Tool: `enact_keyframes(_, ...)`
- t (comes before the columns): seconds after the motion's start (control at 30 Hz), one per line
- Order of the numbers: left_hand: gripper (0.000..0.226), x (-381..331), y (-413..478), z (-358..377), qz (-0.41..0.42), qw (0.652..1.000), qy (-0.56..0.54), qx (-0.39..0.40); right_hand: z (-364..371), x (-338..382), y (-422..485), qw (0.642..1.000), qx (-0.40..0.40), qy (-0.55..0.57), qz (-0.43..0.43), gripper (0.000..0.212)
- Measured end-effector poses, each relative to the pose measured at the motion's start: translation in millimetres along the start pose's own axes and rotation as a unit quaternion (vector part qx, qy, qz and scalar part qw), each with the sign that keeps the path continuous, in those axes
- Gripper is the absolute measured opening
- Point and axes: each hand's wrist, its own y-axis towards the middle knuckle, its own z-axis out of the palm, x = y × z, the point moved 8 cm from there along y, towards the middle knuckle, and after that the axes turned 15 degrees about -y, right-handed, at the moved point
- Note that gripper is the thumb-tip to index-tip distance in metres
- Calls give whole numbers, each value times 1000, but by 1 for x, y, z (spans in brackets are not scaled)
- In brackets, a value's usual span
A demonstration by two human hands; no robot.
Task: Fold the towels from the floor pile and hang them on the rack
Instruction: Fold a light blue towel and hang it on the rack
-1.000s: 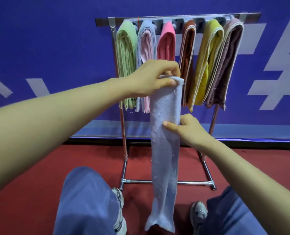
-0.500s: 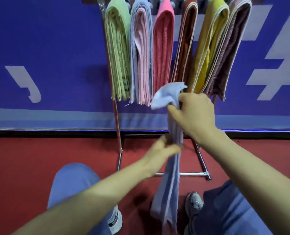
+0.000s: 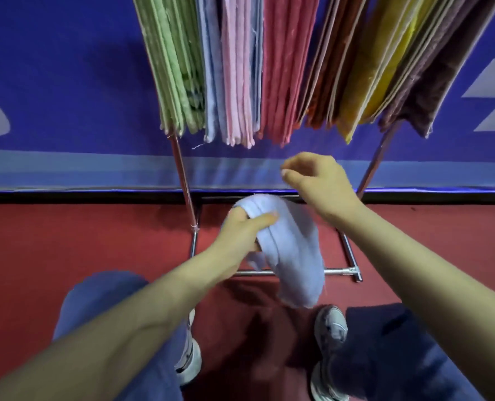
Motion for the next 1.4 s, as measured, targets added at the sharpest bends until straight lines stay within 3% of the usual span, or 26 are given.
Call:
enact_keyframes(0.1,16,11,20,-7,-65,993,-99,4,40,-74,-5,989,66,71,110,33)
enact_keyframes(0.2,29,28,30,-1,-109,983,-142,43,96,-116,-25,913,240,208,255,45)
enact_keyframes(0.27,41,39,34,6,-140,975,-156,74,111,-116,-25,883,290,263,260,48)
enact_keyframes(0.33,55,46,36,13,-161,970,-158,94,109,-105,-15,892,267,295,214,37)
enact_keyframes(0.4,63,47,40,17,-173,967,-159,98,95,-104,-1,921,168,298,186,18)
enact_keyframes(0.47,47,45,48,11,-165,968,-170,79,68,-110,10,977,18,167,132,19)
enact_keyframes(0.53,41,46,56,0,-159,972,-170,34,48,-99,14,997,-64,10,32,26)
enact_keyframes(0.63,63,51,67,-12,-152,969,-194,-29,53,-77,11,997,-31,-24,-69,25)
enact_keyframes(0.77,66,52,68,-8,-145,962,-229,-39,91,-70,-1,990,68,-78,-101,54)
enact_keyframes(0.87,60,51,64,-4,-143,960,-238,-25,100,-70,-4,992,53,-74,-84,62)
enact_keyframes(1.07,45,43,64,-5,-125,959,-255,-19,86,-64,0,994,30,-50,-88,49)
enact_keyframes(1.2,38,48,60,-4,-138,959,-244,-26,91,-63,-1,990,18,-112,-90,47)
enact_keyframes(1.4,59,52,61,-3,-140,960,-239,-38,89,-67,3,992,-30,-99,-72,40)
